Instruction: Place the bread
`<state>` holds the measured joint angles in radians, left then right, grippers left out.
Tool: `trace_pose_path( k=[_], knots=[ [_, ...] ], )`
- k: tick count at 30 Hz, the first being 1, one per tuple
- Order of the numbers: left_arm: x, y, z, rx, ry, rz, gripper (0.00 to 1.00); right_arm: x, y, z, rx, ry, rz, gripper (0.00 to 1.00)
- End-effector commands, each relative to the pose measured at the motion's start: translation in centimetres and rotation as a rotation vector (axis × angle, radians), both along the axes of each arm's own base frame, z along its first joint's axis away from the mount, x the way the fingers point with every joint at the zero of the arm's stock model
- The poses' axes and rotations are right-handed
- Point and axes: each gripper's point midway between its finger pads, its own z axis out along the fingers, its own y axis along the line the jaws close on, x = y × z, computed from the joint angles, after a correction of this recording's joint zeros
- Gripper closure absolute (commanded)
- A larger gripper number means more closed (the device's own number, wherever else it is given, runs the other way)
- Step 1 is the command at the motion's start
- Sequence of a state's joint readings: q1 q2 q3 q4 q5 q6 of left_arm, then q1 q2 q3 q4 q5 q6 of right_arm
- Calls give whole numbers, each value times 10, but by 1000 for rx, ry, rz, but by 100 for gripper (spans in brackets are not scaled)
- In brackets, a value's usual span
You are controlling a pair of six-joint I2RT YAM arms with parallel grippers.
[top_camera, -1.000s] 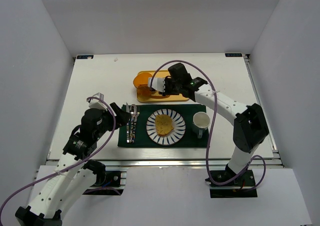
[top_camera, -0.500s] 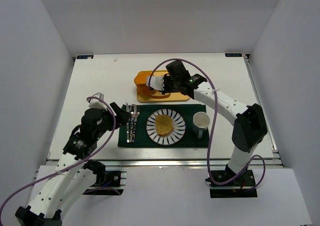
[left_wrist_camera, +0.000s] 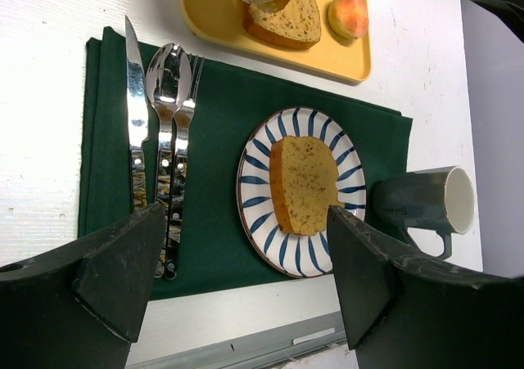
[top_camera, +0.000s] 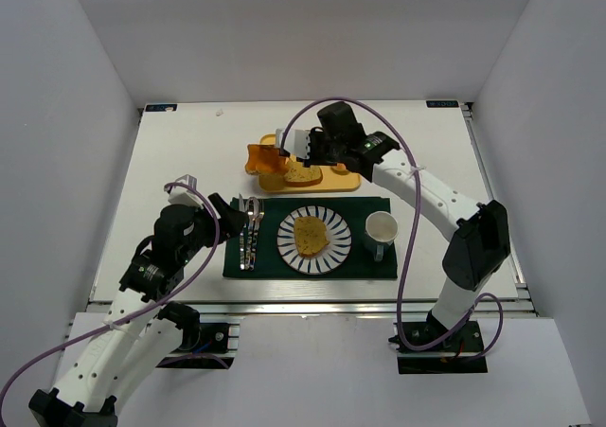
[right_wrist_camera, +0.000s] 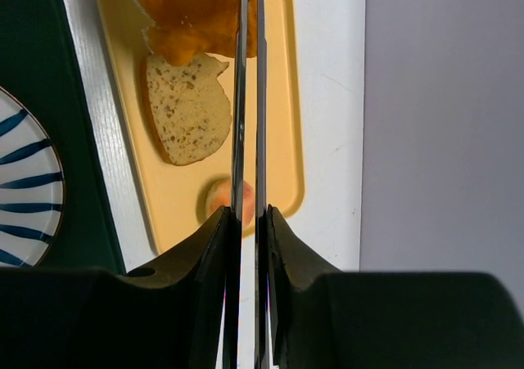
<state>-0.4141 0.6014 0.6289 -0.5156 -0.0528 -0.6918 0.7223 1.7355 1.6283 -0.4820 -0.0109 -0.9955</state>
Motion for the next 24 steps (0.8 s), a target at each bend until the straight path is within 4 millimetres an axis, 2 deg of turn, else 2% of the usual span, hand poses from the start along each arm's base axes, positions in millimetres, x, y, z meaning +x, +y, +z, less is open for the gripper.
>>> trace_pose_path(
  k=[1, 5, 11, 12, 14, 15, 16, 18, 20, 21, 23, 24],
  knots=[
    [2, 3, 9, 3, -29, 14, 11, -7, 1, 46, 106, -60, 1, 100],
    [1, 5, 8, 6, -27, 19, 11, -12, 0, 49, 129, -43, -3, 100],
    [-1, 10, 13, 16, -35, 38, 11, -28, -9, 66, 174, -29, -6, 100],
    [-2, 11, 14, 16, -37, 41, 11, -35, -14, 75, 186, -36, -1, 100],
    [-3, 14, 16, 19, -40, 53, 10, -44, -21, 71, 182, -24, -1, 100],
    [-4, 15, 16, 22, -39, 57, 10, -52, -29, 79, 191, -33, 0, 100],
    [-4, 16, 16, 23, -41, 63, 10, -57, -34, 71, 179, -16, -5, 100],
    [-5, 17, 16, 25, -40, 64, 9, -71, -47, 77, 188, -12, -14, 100],
    [-5, 17, 15, 25, -39, 63, 9, -82, -56, 70, 178, 9, -22, 100],
    [-4, 16, 15, 23, -37, 62, 9, -91, -63, 76, 196, 6, -25, 100],
    [-3, 15, 15, 22, -38, 57, 9, -104, -73, 65, 179, 47, -30, 100],
    [-2, 14, 16, 20, -39, 54, 9, -113, -80, 68, 188, 43, -32, 100]
  ],
)
